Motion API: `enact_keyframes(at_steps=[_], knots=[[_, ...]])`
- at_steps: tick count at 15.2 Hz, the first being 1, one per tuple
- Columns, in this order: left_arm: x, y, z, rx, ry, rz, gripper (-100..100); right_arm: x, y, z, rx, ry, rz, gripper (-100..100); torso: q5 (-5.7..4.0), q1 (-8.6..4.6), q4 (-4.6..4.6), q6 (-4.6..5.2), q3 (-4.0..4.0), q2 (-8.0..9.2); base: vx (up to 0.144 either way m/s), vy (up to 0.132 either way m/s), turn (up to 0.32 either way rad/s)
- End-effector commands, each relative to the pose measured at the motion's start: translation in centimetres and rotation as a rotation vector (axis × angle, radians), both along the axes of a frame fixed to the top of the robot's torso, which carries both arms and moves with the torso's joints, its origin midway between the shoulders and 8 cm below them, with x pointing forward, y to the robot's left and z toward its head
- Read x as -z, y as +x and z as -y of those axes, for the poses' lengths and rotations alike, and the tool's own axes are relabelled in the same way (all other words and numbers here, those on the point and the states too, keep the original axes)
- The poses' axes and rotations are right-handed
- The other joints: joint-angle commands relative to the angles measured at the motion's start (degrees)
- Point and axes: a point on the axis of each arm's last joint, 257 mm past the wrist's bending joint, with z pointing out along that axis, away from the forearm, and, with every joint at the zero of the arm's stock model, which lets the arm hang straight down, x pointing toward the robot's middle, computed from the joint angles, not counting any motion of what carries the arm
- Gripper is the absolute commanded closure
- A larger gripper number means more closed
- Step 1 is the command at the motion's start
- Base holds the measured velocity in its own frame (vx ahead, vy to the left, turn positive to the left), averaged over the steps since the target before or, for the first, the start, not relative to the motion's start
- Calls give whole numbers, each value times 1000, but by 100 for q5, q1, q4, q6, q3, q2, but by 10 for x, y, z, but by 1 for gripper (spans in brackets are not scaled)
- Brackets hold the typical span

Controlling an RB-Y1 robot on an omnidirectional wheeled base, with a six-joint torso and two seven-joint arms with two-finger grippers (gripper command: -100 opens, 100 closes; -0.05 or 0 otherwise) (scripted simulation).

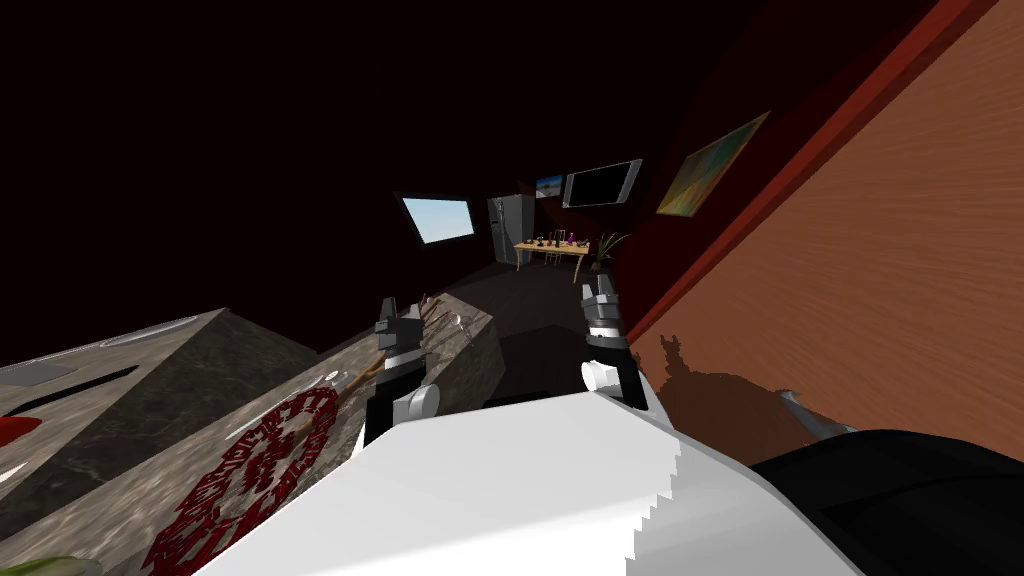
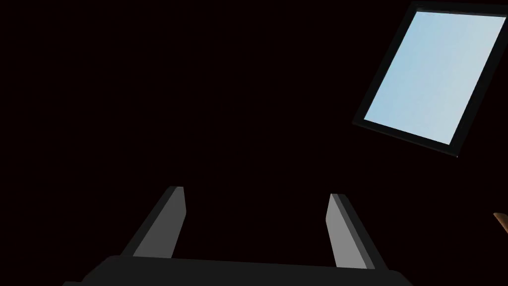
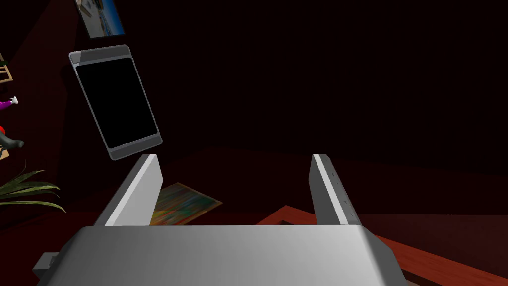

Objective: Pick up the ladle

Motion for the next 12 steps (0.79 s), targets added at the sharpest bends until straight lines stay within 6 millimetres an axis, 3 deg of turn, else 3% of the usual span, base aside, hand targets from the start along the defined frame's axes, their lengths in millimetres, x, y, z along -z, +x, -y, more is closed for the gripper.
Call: enact_keyframes(at_steps=[1,12], knots=[[2,3,7,30,37,-13,-100,0,0,0,0,0,0,0,0,0,0,0,0,0,3,-3,10],[19,15,35,163,172,-78,-100,0,0,0,0,0,0,0,-1,-4,-2,0,-4,-7,12,-12,17]])
